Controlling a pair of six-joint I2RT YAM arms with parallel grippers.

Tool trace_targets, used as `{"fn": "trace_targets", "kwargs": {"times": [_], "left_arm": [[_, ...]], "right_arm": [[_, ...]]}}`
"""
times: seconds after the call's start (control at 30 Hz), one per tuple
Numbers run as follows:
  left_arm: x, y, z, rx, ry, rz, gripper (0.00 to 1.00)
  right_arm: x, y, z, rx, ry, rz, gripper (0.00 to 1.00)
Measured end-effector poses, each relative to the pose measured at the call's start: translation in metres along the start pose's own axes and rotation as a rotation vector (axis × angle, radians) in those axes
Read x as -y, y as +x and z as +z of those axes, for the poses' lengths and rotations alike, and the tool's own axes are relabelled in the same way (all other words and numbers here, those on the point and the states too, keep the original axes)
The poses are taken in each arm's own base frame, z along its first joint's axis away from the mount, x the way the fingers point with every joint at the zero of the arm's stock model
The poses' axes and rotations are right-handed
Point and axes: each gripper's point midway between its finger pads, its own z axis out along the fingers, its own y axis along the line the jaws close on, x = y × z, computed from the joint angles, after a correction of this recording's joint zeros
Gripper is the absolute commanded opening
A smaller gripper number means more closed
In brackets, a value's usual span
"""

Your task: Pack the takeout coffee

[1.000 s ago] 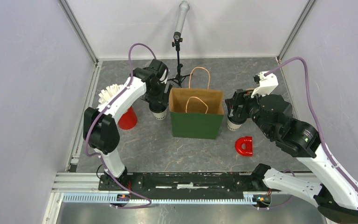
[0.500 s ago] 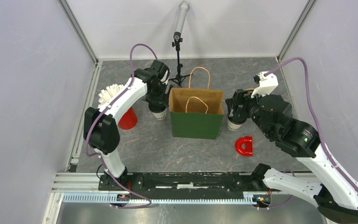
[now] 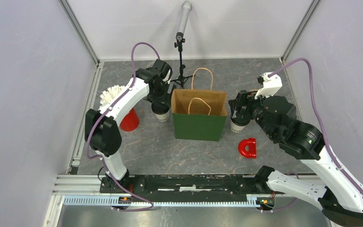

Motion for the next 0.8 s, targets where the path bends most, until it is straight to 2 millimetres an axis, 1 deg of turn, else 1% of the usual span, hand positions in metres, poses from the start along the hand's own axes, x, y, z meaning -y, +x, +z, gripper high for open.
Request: {"fn": "trace_targets", "kwargs": {"times": [0.3,0.47,0.57,0.8], "left_arm": [[0.000,0.002,0.001,-0.004,-0.001,0.001,0.98],[-0.001,0.012,0.008,-0.034,-0.005,0.005,0.98],[-0.001,0.016,0.010,-0.045,-0.007,0.006,0.95],[-0.002,0.015,0.010,-0.042,-0.005,0.023,0.87]], "right_arm": [[0.002,-0.001,-0.003,0.008,-0.001,0.005,0.83],[0.002,0.000,-0.003,0.008,0.002,0.004,0.83],[0.002,0.000,-0.002,0.007,0.002,0.003,0.83],[0.002,0.000,-0.002,0.004,0.003,0.002,0.83]]}}
